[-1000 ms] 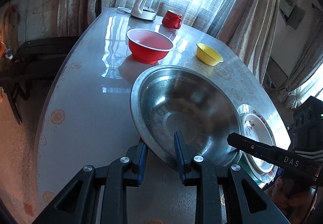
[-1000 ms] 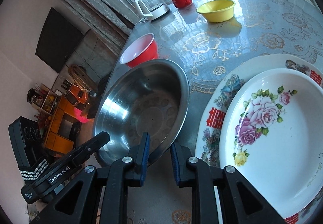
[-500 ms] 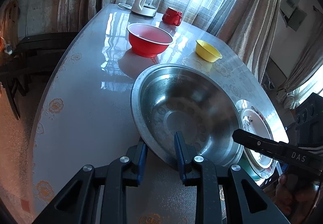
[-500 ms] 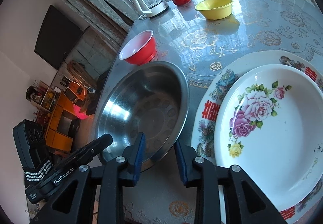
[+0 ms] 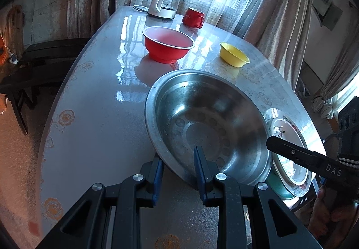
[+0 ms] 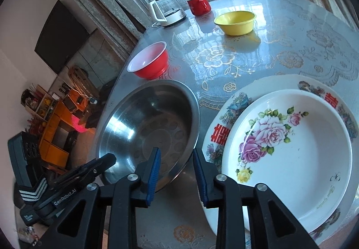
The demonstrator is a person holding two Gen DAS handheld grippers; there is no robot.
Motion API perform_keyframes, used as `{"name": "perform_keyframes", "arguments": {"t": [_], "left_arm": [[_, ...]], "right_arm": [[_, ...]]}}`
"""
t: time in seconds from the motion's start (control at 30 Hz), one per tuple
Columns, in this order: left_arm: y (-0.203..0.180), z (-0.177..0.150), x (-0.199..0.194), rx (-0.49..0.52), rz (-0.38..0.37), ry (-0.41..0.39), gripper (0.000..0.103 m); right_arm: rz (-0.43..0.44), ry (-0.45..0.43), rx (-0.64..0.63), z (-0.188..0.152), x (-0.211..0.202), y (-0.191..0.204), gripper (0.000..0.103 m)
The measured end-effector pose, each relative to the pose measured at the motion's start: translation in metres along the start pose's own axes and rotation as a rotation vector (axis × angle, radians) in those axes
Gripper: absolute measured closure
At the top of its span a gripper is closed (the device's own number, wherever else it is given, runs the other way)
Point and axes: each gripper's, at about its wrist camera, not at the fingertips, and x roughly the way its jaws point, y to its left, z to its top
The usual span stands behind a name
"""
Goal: Organize plates and bowls
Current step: 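Lift the steel bowl with the left gripper and carry it toward the plate stack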
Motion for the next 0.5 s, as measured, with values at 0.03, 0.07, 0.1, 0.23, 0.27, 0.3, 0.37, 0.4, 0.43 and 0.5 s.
{"name": "perform_keyframes", "arguments": {"t": [0.03,0.07,0.1,0.23,0.27,0.3,0.37,0.4,0.43,0.5], "left_arm": [[-0.0005,-0.0001,-0.0007,0.0,0.003,0.0,0.076],[-0.0015,-0.0003,-0.0015,0.004,0.008,0.0,0.076],[-0.0025,-0.0006,-0.0021,0.008,0.017,-0.001,0.076],[-0.0043,-0.0031,-0.0045,0.012,0.036,-0.009,0.075],[-0.0047,-0.0035,-0.0049,0.012,0.037,-0.01,0.075],[-0.0058,-0.0038,-0.0045,0.015,0.04,-0.011,0.075],[-0.007,-0.0045,-0.0049,0.026,0.048,-0.012,0.075],[-0.0071,-0.0046,-0.0052,0.025,0.047,-0.013,0.075],[-0.007,-0.0047,-0.0051,0.024,0.045,-0.013,0.075],[-0.0072,-0.0049,-0.0049,0.026,0.044,-0.007,0.073]], "right_arm": [[-0.01,-0.001,-0.009,0.0,0.001,-0.0001,0.08],[-0.02,-0.001,-0.019,0.0001,0.0019,0.0004,0.08],[-0.026,0.002,-0.029,0.0003,0.0025,0.001,0.08],[-0.039,0.009,-0.044,0.0011,0.0047,0.0033,0.08],[-0.039,0.009,-0.043,0.0011,0.0048,0.0029,0.08],[-0.039,0.01,-0.042,0.0011,0.0048,0.0027,0.08],[-0.032,0.015,-0.035,0.0016,0.0044,0.0014,0.078],[-0.028,0.016,-0.026,0.0018,0.004,0.0003,0.078],[-0.029,0.016,-0.025,0.0017,0.0035,0.0003,0.078],[-0.028,0.008,-0.027,0.0027,0.0023,-0.0001,0.078]]}}
